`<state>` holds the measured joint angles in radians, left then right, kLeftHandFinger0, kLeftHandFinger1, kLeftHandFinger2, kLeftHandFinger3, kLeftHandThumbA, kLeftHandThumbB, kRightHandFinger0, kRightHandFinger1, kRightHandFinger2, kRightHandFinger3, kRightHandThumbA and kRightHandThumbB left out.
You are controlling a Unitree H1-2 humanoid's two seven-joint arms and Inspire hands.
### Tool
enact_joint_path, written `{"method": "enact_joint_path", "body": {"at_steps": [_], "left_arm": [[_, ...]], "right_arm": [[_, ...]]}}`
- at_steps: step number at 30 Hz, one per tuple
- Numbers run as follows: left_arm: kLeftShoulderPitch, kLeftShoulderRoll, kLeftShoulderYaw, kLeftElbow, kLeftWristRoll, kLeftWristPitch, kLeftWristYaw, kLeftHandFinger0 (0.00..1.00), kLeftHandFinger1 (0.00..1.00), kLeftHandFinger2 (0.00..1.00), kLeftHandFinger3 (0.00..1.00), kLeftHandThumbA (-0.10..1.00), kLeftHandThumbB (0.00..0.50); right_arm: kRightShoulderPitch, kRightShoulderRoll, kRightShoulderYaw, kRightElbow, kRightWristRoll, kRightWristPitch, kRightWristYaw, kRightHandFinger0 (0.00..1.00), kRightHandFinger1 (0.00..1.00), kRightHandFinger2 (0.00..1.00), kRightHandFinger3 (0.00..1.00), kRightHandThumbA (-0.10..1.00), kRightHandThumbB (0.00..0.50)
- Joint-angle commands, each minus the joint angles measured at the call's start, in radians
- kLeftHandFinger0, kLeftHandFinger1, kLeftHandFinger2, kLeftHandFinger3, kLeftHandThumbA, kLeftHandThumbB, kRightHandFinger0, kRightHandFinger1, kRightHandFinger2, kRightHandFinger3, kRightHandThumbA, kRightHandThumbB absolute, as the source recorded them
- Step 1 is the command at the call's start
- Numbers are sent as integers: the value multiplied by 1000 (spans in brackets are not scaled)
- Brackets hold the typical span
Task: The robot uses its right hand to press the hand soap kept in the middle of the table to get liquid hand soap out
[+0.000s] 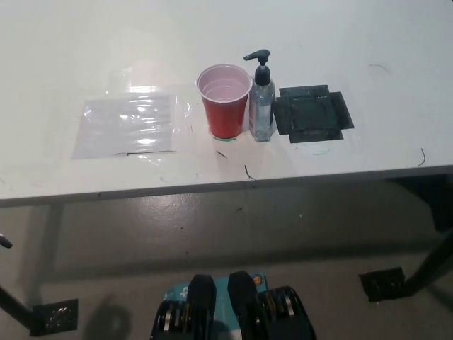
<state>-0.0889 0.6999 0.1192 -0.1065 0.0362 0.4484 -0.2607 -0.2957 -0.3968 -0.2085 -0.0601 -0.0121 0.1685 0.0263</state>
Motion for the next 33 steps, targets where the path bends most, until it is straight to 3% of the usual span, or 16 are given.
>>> {"method": "enact_joint_path", "body": {"at_steps": [1, 4, 6, 8, 12, 15, 18, 21, 22, 23, 24, 25, 27, 29, 32, 33], "left_arm": [[-1, 16, 22, -28, 12, 22, -20, 1000, 1000, 1000, 928, 249, 0], [0, 13, 27, -33, 13, 22, -24, 1000, 1000, 1000, 937, 254, 0], [-3, 14, 26, -32, 20, 22, -28, 1000, 1000, 1000, 938, 249, 0], [-4, 14, 25, -31, 28, 22, -34, 1000, 1000, 1000, 918, 244, 0], [-9, 14, 25, -29, 37, 22, -45, 1000, 1000, 1000, 881, 228, 0], [-12, 14, 27, -31, 39, 22, -52, 1000, 1000, 1000, 898, 222, 0], [-22, 14, 31, -24, 46, 22, -57, 1000, 1000, 1000, 892, 220, 0], [-28, 12, 34, -25, 50, 22, -63, 1000, 1000, 1000, 871, 208, 0], [-29, 13, 33, -24, 51, 22, -67, 1000, 1000, 1000, 892, 210, 0], [-33, 19, 28, -25, 54, 22, -71, 1000, 1000, 1000, 891, 213, 0], [-39, 26, 22, -23, 62, 22, -77, 1000, 1000, 1000, 904, 229, 0], [-40, 25, 23, -21, 62, 22, -78, 1000, 1000, 1000, 894, 235, 0], [-48, 23, 26, -18, 64, 22, -84, 1000, 1000, 1000, 889, 245, 0], [-51, 19, 31, -20, 71, 22, -88, 1000, 1000, 1000, 875, 241, 0], [-62, 18, 31, -18, 83, 22, -100, 1000, 1000, 1000, 923, 255, 0], [-63, 14, 34, -11, 85, 22, -98, 1000, 1000, 1000, 908, 269, 0]], "right_arm": [[-140, -73, 23, -80, -37, 45, 29, 1000, 1000, 1000, 1000, 1000, 218], [-218, -102, 56, -95, -62, 95, 39, 1000, 1000, 1000, 1000, 1000, 169], [-289, -133, 102, -104, -109, 132, 57, 1000, 1000, 1000, 1000, 1000, 175], [-400, -146, 149, -58, -115, 128, 88, 1000, 1000, 1000, 1000, 1000, 257], [-530, -147, 247, -17, -182, 101, 111, 1000, 1000, 1000, 1000, 1000, 193], [-613, -128, 309, 57, -204, 64, 124, 1000, 1000, 1000, 1000, 1000, 208], [-671, -103, 359, 128, -205, 33, 142, 1000, 1000, 1000, 1000, 1000, 263], [-704, -84, 395, 149, -221, 25, 150, 1000, 1000, 1000, 1000, 1000, 268], [-735, -66, 435, 183, -245, 13, 166, 924, 1000, 1000, 1000, 1000, 313], [-748, -56, 451, 197, -251, 19, 173, 802, 919, 1000, 1000, 1000, 358], [-753, -43, 461, 213, -244, -3, 175, 894, 991, 1000, 1000, 1000, 364], [-759, -39, 479, 218, -259, 6, 182, 900, 993, 1000, 1000, 1000, 394], [-768, -25, 519, 235, -295, 1, 188, 857, 997, 1000, 1000, 1000, 425], [-775, -8, 546, 257, -312, -13, 189, 899, 999, 1000, 1000, 1000, 432], [-780, 12, 575, 276, -323, -17, 206, 825, 973, 1000, 1000, 1000, 440], [-776, 37, 593, 308, -329, -35, 202, 245, 360, 508, 1000, 1000, 447]]}}
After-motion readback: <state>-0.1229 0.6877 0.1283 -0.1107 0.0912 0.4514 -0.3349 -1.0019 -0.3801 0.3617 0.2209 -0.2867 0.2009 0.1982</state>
